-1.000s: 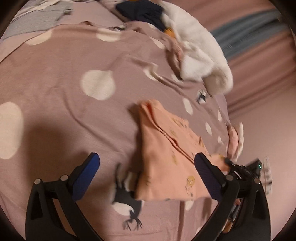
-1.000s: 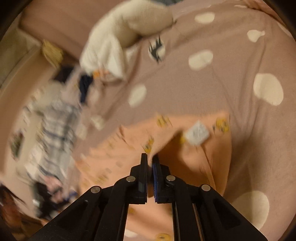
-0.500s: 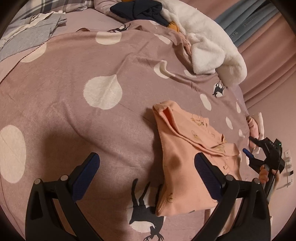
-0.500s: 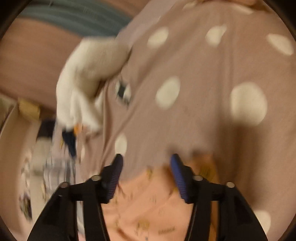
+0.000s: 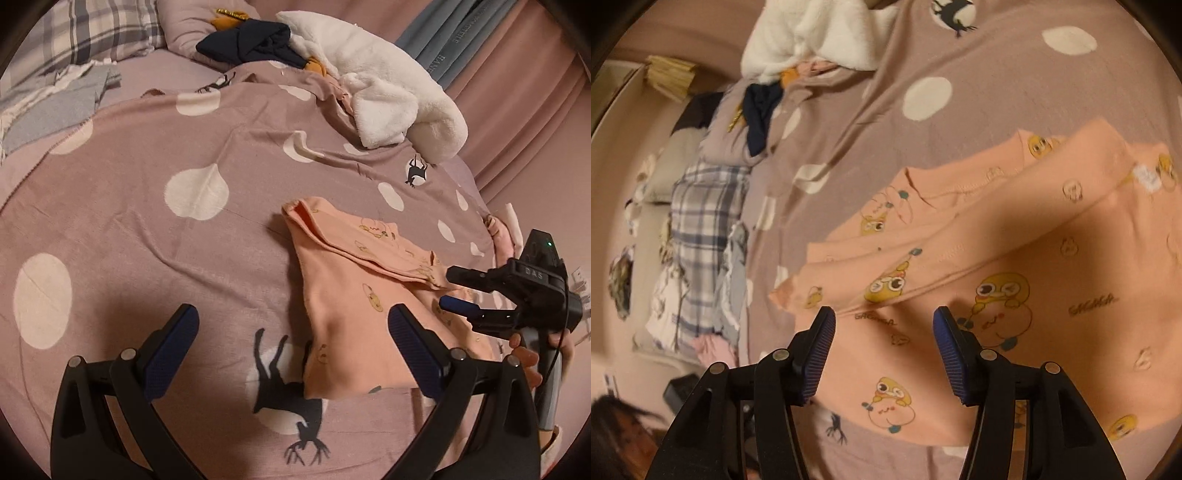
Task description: Fold small clothes
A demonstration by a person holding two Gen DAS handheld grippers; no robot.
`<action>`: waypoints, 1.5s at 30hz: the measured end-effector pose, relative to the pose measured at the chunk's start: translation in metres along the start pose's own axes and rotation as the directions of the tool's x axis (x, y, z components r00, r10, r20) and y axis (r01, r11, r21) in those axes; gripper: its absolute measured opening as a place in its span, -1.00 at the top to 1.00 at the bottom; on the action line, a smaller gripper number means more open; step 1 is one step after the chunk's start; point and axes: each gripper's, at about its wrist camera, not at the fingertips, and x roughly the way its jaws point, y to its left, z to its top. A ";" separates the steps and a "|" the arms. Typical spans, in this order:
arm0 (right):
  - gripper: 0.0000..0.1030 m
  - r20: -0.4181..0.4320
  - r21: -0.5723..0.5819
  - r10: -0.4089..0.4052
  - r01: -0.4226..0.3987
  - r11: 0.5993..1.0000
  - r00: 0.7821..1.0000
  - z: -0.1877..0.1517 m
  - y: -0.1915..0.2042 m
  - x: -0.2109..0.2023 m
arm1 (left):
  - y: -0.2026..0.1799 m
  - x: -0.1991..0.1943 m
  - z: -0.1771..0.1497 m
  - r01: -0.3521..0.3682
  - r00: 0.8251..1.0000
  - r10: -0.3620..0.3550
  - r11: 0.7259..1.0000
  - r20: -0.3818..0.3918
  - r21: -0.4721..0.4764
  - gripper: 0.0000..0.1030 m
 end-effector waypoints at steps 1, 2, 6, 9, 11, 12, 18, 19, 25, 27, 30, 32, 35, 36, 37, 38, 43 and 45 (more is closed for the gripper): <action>-0.09 -0.001 0.018 0.003 -0.003 1.000 1.000 -0.001 -0.003 0.003 | 0.000 0.000 -0.001 -0.004 1.000 0.004 1.000 0.004 0.013 -0.99; -0.09 0.004 0.048 0.011 -0.011 0.999 1.000 0.000 -0.008 0.006 | -0.002 0.000 -0.002 -0.004 1.000 0.003 1.000 0.004 0.031 -0.99; -0.08 0.071 0.202 0.017 -0.031 0.979 0.997 0.009 -0.042 0.003 | -0.002 0.003 -0.007 -0.013 1.000 0.013 0.997 -0.005 0.079 -0.99; 0.47 0.119 0.237 0.034 -0.061 0.970 0.992 0.013 -0.053 0.004 | 0.002 0.013 -0.009 -0.022 0.999 0.025 0.996 -0.032 0.091 -0.99; 0.72 0.173 0.246 0.003 -0.046 0.968 0.985 0.013 -0.055 0.001 | 0.004 0.020 -0.010 -0.021 0.998 0.026 0.996 -0.060 0.092 -0.99; 0.76 0.192 0.228 0.006 -0.050 0.972 0.981 0.013 -0.053 -0.001 | 0.005 0.024 -0.010 -0.013 0.997 0.020 0.996 -0.075 0.093 -0.99; 0.79 0.252 0.141 0.030 -0.068 0.988 0.967 0.029 -0.025 -0.016 | 0.002 0.032 -0.005 -0.012 0.997 0.021 0.993 -0.080 0.114 -0.99; 0.78 0.266 0.139 0.045 -0.084 0.987 0.963 0.033 -0.023 -0.017 | 0.002 0.033 -0.004 -0.015 0.996 0.024 0.993 -0.081 0.118 -0.99; 0.69 0.297 0.341 0.034 -0.139 0.930 0.954 0.062 -0.046 -0.006 | 0.012 0.040 -0.002 -0.005 0.992 0.014 0.997 -0.122 0.077 -0.99; 0.24 0.322 0.353 0.028 -0.147 0.924 0.946 0.062 -0.051 -0.007 | 0.014 0.038 -0.001 -0.012 0.994 0.020 0.997 -0.112 0.072 -0.99; -0.24 0.330 0.342 0.045 -0.164 0.925 0.943 0.052 -0.051 -0.010 | 0.017 0.037 0.000 -0.018 0.994 0.025 0.998 -0.108 0.065 -0.99; -0.24 0.286 0.291 0.079 -0.165 0.943 0.955 0.047 -0.039 -0.010 | 0.018 0.037 0.000 -0.018 0.994 0.023 0.999 -0.110 0.049 -0.99; -0.24 0.192 0.182 0.102 -0.138 0.973 0.976 0.036 -0.012 -0.003 | 0.019 0.034 0.000 -0.024 0.994 0.029 0.999 -0.108 0.049 -0.99; -0.24 0.165 0.157 0.116 -0.142 0.977 0.980 0.032 -0.003 0.001 | 0.020 0.032 0.000 -0.028 0.994 0.033 0.998 -0.105 0.048 -0.99; -0.24 0.123 0.128 0.140 -0.156 0.979 0.982 0.025 0.009 0.008 | 0.020 0.031 0.000 -0.031 0.994 0.035 0.999 -0.104 0.045 -0.99; -0.24 0.076 0.105 0.167 -0.175 0.979 0.983 0.018 0.021 0.018 | 0.023 0.029 0.000 -0.031 0.994 0.035 0.999 -0.106 0.035 -0.99; -0.24 -0.064 0.034 0.147 -0.145 0.989 0.987 -0.002 0.061 0.069 | 0.041 0.017 0.003 -0.039 0.994 0.037 0.999 -0.102 -0.013 -0.99; -0.24 -0.060 0.029 0.126 -0.124 0.992 0.990 0.001 0.068 0.087 | 0.047 0.015 0.005 -0.054 0.993 0.052 0.998 -0.102 -0.017 -0.99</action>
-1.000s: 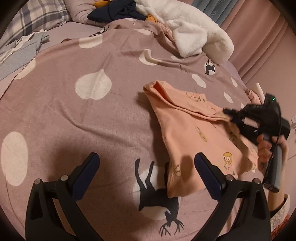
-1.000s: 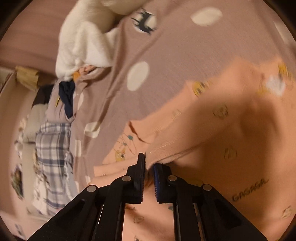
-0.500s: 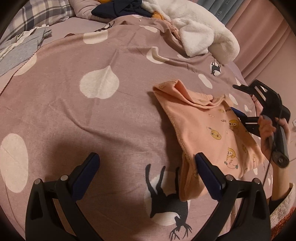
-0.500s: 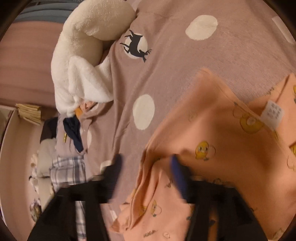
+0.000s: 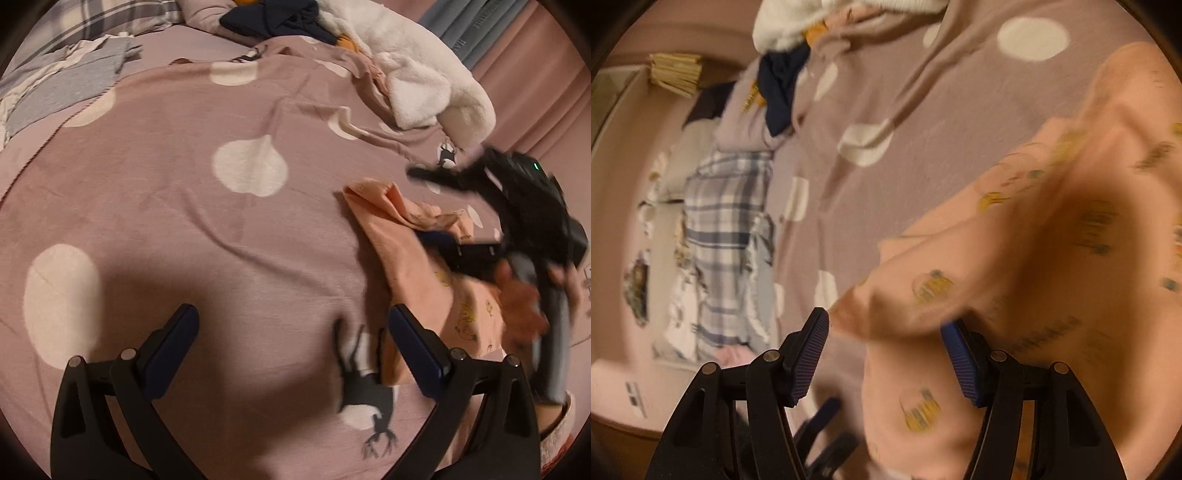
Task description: Fold small clothes
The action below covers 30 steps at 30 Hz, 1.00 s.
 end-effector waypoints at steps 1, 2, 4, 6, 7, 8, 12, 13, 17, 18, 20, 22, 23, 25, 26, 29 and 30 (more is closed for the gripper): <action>-0.24 0.048 0.006 0.008 -0.009 1.000 0.999 0.008 0.003 0.005 | 0.002 -0.001 0.000 -0.007 1.000 0.007 1.000 0.001 -0.007 -0.99; -0.24 0.092 0.020 0.017 -0.019 1.000 0.996 0.013 0.005 0.004 | 0.004 -0.002 0.000 -0.006 1.000 0.006 1.000 0.000 -0.014 -0.99; -0.24 0.198 0.045 0.065 -0.075 0.996 0.978 0.027 0.012 0.000 | 0.007 -0.005 0.000 0.007 1.000 -0.007 1.000 -0.004 -0.013 -0.99; -0.24 0.231 0.028 0.065 -0.073 0.997 0.971 0.031 0.022 -0.003 | 0.009 -0.008 0.000 0.004 1.000 -0.004 1.000 -0.002 -0.010 -0.99; -0.25 0.229 0.008 0.050 -0.053 0.999 0.972 0.030 0.027 -0.004 | 0.010 -0.008 0.000 -0.004 1.000 0.004 1.000 0.004 -0.015 -0.99; -0.25 0.217 -0.009 0.026 -0.024 1.000 0.976 0.028 0.031 -0.004 | 0.012 -0.008 0.000 -0.009 1.000 0.009 1.000 0.007 -0.023 -0.99; -0.25 0.150 -0.009 0.038 -0.037 0.999 0.988 0.019 0.030 -0.005 | 0.010 -0.007 -0.003 -0.011 1.000 0.011 1.000 -0.003 -0.025 -0.99; -0.25 0.133 -0.013 0.035 -0.034 0.999 0.990 0.015 0.028 -0.008 | 0.006 -0.007 -0.005 -0.013 1.000 0.013 1.000 -0.008 -0.006 -0.99; -0.25 0.143 -0.078 -0.082 0.094 0.993 0.986 -0.010 0.017 -0.040 | -0.007 -0.007 -0.010 0.034 0.999 -0.033 0.999 -0.036 0.017 -0.99; -0.25 0.155 -0.082 -0.103 0.117 0.990 0.983 -0.014 0.012 -0.049 | -0.010 -0.007 -0.012 0.059 0.997 -0.059 0.998 -0.049 0.008 -0.99; -0.25 0.169 -0.088 -0.114 0.130 0.988 0.979 -0.027 -0.001 -0.073 | -0.020 -0.005 -0.019 0.153 0.982 -0.155 0.988 -0.104 -0.022 -0.98; -0.27 0.188 -0.085 -0.148 0.167 0.982 0.971 -0.039 -0.016 -0.099 | -0.029 -0.003 -0.026 0.212 0.966 -0.217 0.976 -0.143 -0.046 -0.98; -0.27 0.205 -0.088 -0.180 0.202 0.976 0.962 -0.042 -0.022 -0.110 | -0.035 -0.003 -0.031 0.228 0.960 -0.233 0.972 -0.152 -0.054 -0.98; -0.27 0.258 -0.090 -0.256 0.288 0.953 0.931 -0.044 -0.037 -0.132 | -0.044 -0.003 -0.038 0.218 0.964 -0.222 0.975 -0.146 -0.043 -0.98; -0.27 0.290 -0.073 -0.290 0.324 0.943 0.912 -0.043 -0.048 -0.147 | -0.050 -0.003 -0.043 0.203 0.969 -0.205 0.979 -0.140 -0.026 -0.99; -0.29 0.344 -0.014 -0.328 0.354 0.935 0.880 -0.034 -0.079 -0.183 | -0.059 -0.002 -0.053 0.182 0.974 -0.178 0.983 -0.136 0.014 -0.99; -0.30 0.348 -0.016 -0.329 0.356 0.934 0.878 -0.031 -0.087 -0.191 | -0.061 -0.001 -0.054 0.175 0.976 -0.171 0.984 -0.132 0.025 -0.99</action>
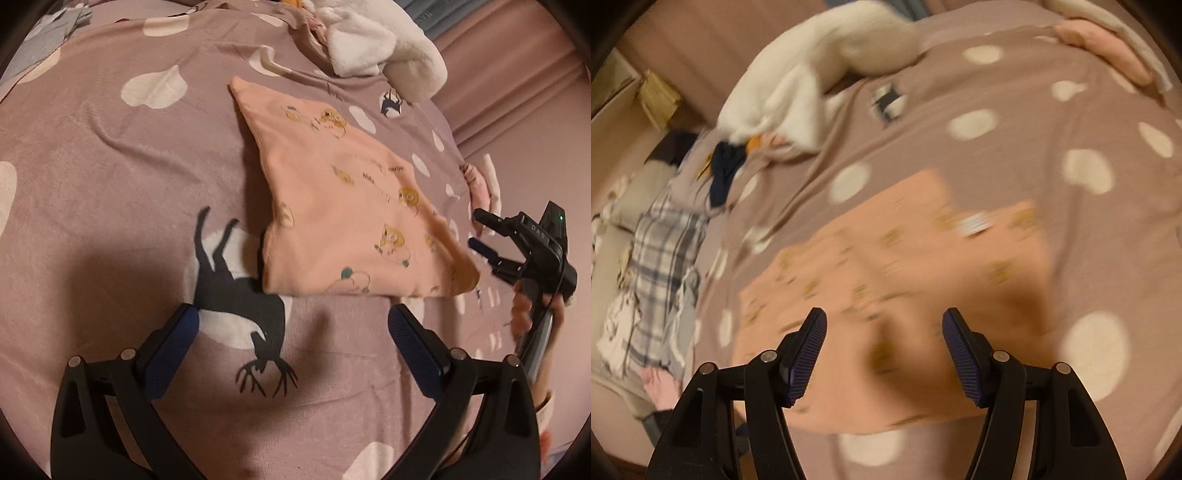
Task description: Fold small clothes
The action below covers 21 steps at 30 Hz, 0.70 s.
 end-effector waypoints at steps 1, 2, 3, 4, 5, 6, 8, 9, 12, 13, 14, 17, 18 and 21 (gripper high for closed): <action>-0.30 -0.001 -0.004 -0.012 0.012 1.000 1.000 0.006 -0.013 -0.001 | -0.001 0.002 -0.002 -0.010 1.000 0.010 1.000 0.009 0.014 -0.99; -0.30 0.000 0.009 -0.035 0.035 0.999 0.999 0.011 -0.027 -0.001 | -0.001 0.003 -0.003 -0.014 1.000 0.014 1.000 0.016 0.024 -0.99; -0.30 -0.006 0.025 -0.048 0.048 0.999 0.999 0.014 -0.037 0.000 | -0.001 0.003 -0.003 -0.017 1.000 0.017 0.999 0.026 0.033 -0.99; -0.30 -0.026 0.037 -0.037 0.038 0.999 0.999 0.017 -0.048 0.004 | -0.001 0.003 -0.001 -0.017 0.999 0.016 0.999 0.032 0.030 -0.99; -0.30 -0.051 0.052 -0.003 0.006 0.999 0.999 0.017 -0.060 0.009 | 0.001 0.003 0.001 -0.013 0.999 0.013 1.000 0.033 0.022 -0.99; -0.30 -0.065 0.073 0.041 -0.037 0.997 0.997 0.015 -0.070 0.013 | 0.003 0.004 0.004 -0.001 0.999 0.001 1.000 0.034 0.002 -0.99; -0.30 -0.075 0.093 0.131 -0.124 0.988 0.989 0.008 -0.085 0.015 | 0.006 0.005 0.012 0.021 0.999 -0.019 0.999 0.034 -0.039 -0.99; -0.30 -0.075 0.088 0.173 -0.166 0.982 0.982 0.006 -0.090 0.015 | 0.008 0.007 0.016 0.029 0.999 -0.026 0.997 0.036 -0.068 -0.99; -0.30 -0.078 0.024 0.252 -0.251 0.968 0.965 0.004 -0.089 0.011 | 0.007 0.011 0.021 0.020 0.999 -0.016 0.995 0.040 -0.093 -0.99; -0.28 -0.095 0.007 0.254 -0.255 0.967 0.962 0.005 -0.085 0.015 | 0.006 0.012 0.022 0.011 0.999 -0.008 0.996 0.043 -0.085 -0.99; -0.20 -0.103 -0.001 0.265 -0.267 0.964 0.959 0.005 -0.082 0.017 | 0.004 0.013 0.023 0.003 0.999 0.000 0.997 0.045 -0.074 -0.99; 0.65 -0.151 -0.097 0.273 -0.290 0.952 0.950 0.002 -0.067 0.023 | -0.003 0.016 0.021 -0.035 0.998 0.037 0.999 0.059 -0.037 -0.99; 0.80 -0.172 -0.160 0.211 -0.239 0.958 0.962 -0.003 -0.059 0.027 | -0.003 0.017 0.021 -0.047 0.997 0.049 0.999 0.062 -0.027 -0.99; 0.86 -0.173 -0.243 0.178 -0.217 0.945 0.969 -0.020 -0.052 0.025 | -0.010 0.022 0.020 -0.105 0.992 0.104 0.994 0.070 0.018 -0.99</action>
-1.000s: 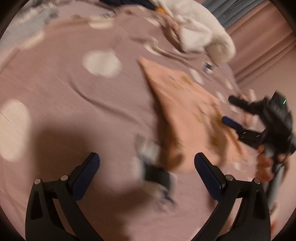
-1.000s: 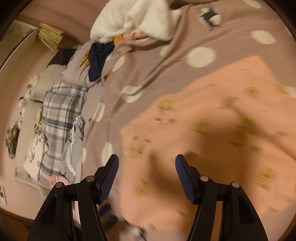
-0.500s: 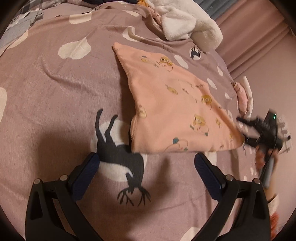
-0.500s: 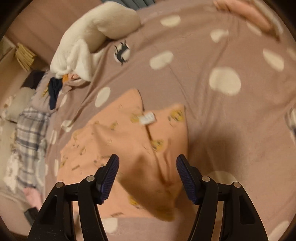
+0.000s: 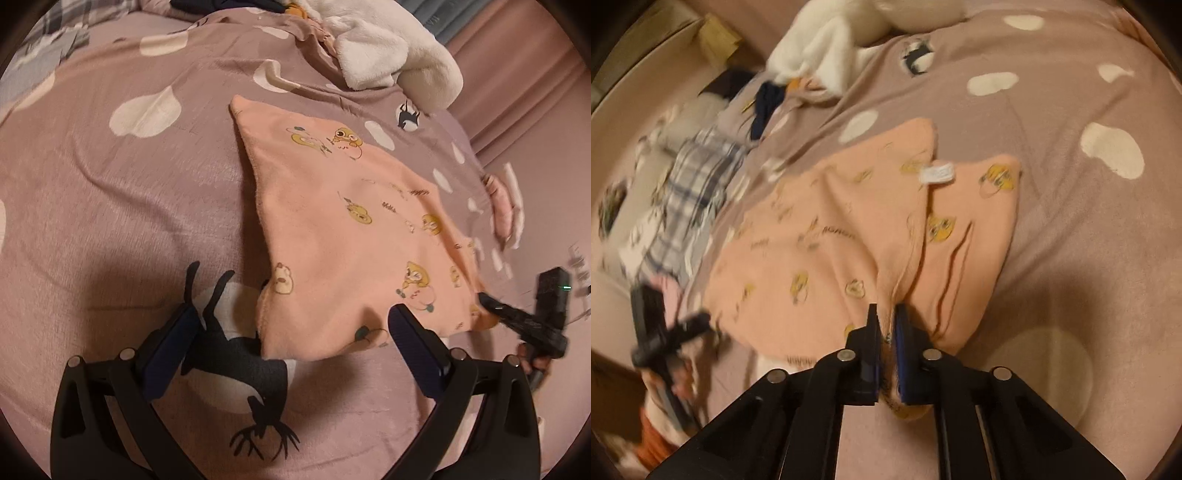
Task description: Fold small clothes
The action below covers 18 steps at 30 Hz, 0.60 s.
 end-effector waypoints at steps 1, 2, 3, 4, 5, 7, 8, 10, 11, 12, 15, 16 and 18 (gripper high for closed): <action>0.87 0.027 0.005 0.021 -0.021 1.000 0.999 -0.005 0.002 -0.005 | -0.002 0.001 -0.001 -0.018 1.000 0.018 1.000 0.003 0.018 -0.99; 0.87 0.052 0.008 0.056 -0.056 0.998 0.997 -0.009 0.001 -0.010 | -0.005 0.003 -0.003 -0.035 0.999 0.035 0.999 0.005 0.039 -0.99; 0.88 0.076 0.002 0.086 -0.086 0.996 0.993 -0.015 0.002 -0.017 | -0.007 0.004 -0.004 -0.051 0.999 0.051 0.997 0.007 0.062 -0.99; 0.88 0.083 -0.003 0.077 -0.077 0.997 0.994 -0.018 0.003 -0.020 | -0.008 0.005 -0.006 -0.063 0.998 0.063 0.995 0.008 0.081 -0.99; 0.88 0.082 -0.008 0.058 -0.058 0.998 0.995 -0.022 0.004 -0.024 | -0.009 0.006 -0.006 -0.070 0.998 0.069 0.993 0.010 0.095 -0.99; 0.88 0.076 -0.015 0.054 -0.053 0.998 0.996 -0.028 0.003 -0.029 | -0.006 0.005 -0.006 -0.065 0.998 0.065 0.993 0.009 0.094 -0.99; 0.88 0.079 -0.007 0.044 -0.044 0.999 0.996 -0.029 0.001 -0.031 | -0.004 0.005 -0.005 -0.054 0.999 0.053 0.995 0.005 0.081 -0.99; 0.88 0.099 0.012 0.053 -0.054 0.998 0.994 -0.034 -0.004 -0.039 | 0.000 0.002 -0.003 -0.026 1.000 0.026 0.999 0.000 0.040 -0.99; 0.88 0.113 0.017 0.060 -0.063 0.998 0.992 -0.036 -0.006 -0.045 | 0.007 0.001 0.000 0.002 1.000 -0.002 1.000 -0.002 -0.001 -0.99; 0.88 0.124 0.018 0.065 -0.067 0.998 0.990 -0.037 -0.014 -0.054 | 0.009 -0.001 0.001 0.021 1.000 -0.021 0.999 -0.001 -0.030 -0.99; 0.88 0.120 -0.010 0.082 -0.082 0.997 0.989 -0.036 -0.014 -0.057 | 0.020 -0.004 0.003 0.087 0.996 -0.087 0.990 0.009 -0.114 -0.99; 0.88 0.128 -0.007 0.049 -0.048 0.999 0.991 -0.035 -0.013 -0.055 | 0.022 -0.005 0.004 0.103 0.995 -0.103 0.986 0.011 -0.129 -0.99; 0.81 0.151 0.019 0.030 -0.033 0.999 0.988 -0.030 -0.015 -0.049 | 0.021 -0.007 0.004 0.113 0.994 -0.113 0.984 0.011 -0.135 -0.99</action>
